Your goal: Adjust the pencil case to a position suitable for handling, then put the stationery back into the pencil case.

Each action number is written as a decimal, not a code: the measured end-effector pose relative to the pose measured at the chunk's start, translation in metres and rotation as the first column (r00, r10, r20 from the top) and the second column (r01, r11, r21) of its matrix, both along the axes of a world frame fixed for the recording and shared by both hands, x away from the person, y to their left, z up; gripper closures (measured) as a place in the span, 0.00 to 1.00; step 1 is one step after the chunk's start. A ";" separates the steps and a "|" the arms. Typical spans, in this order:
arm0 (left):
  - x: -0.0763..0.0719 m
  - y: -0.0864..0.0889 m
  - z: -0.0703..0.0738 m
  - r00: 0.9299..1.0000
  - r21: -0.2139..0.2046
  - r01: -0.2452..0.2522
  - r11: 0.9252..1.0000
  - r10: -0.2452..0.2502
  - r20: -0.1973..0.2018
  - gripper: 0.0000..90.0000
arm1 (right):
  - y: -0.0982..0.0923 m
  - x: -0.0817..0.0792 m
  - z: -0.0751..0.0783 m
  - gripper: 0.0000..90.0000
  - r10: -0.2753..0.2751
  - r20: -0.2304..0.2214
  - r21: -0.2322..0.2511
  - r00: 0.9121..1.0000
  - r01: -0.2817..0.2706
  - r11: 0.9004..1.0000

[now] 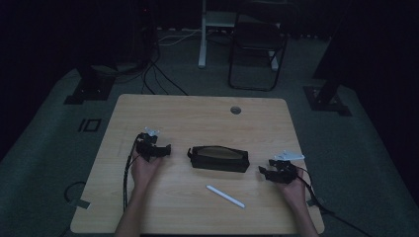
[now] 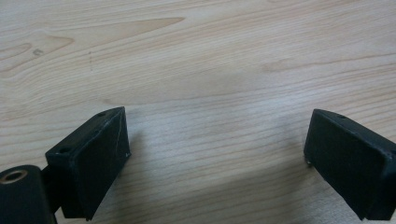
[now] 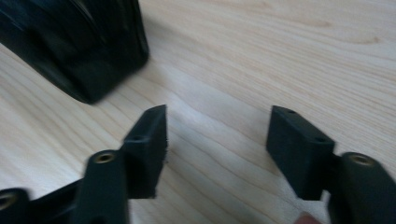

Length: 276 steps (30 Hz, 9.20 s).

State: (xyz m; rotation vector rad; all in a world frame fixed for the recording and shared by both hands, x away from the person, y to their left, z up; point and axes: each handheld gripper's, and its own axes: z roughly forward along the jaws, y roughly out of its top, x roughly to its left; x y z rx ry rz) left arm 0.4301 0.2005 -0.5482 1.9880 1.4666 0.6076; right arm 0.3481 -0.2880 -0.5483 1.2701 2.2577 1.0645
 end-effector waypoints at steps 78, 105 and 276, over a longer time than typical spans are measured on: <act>-0.002 0.000 -0.001 1.000 -0.005 -0.008 1.000 0.008 0.010 0.09 | 0.063 -0.060 0.048 0.50 0.205 0.110 0.016 0.973 -0.208 0.978; -0.002 0.000 -0.001 1.000 -0.006 -0.012 1.000 0.012 0.011 0.09 | 0.086 -0.081 0.070 0.31 0.266 0.136 -0.005 0.954 -0.267 0.964; -0.002 0.000 -0.001 1.000 -0.006 -0.012 1.000 0.012 0.011 0.09 | 0.108 -0.088 0.062 0.88 0.409 0.083 -0.115 0.909 -0.399 0.910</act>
